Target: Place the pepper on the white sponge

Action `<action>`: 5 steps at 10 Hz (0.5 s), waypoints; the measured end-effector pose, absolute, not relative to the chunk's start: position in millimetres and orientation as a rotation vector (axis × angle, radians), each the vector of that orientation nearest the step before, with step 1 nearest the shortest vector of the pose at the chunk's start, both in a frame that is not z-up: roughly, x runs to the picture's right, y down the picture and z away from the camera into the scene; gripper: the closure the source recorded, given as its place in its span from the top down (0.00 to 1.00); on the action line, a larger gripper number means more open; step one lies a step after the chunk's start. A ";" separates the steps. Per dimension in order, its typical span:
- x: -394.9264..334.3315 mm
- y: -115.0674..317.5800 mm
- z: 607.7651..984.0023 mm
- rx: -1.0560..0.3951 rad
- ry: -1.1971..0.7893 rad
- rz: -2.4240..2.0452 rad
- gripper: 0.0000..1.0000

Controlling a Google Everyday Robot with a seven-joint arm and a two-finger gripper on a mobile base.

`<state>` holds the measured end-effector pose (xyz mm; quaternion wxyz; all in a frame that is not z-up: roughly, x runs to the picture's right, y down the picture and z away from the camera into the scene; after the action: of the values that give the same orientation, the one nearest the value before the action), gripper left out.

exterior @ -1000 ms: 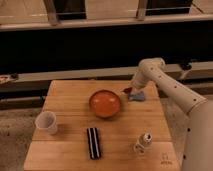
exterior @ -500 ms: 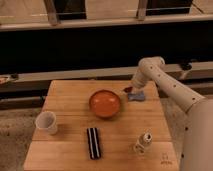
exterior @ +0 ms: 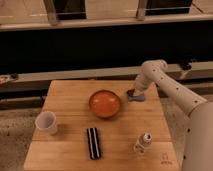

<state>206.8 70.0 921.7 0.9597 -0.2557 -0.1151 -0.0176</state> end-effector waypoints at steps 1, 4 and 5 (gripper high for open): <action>207.4 70.2 922.2 -0.519 -0.233 -0.034 0.00; 209.4 70.7 923.9 -0.520 -0.231 -0.029 0.00; 209.9 71.5 924.7 -0.521 -0.231 -0.027 0.00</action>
<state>209.9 71.5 924.7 0.9596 -0.2569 -0.1140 -0.0133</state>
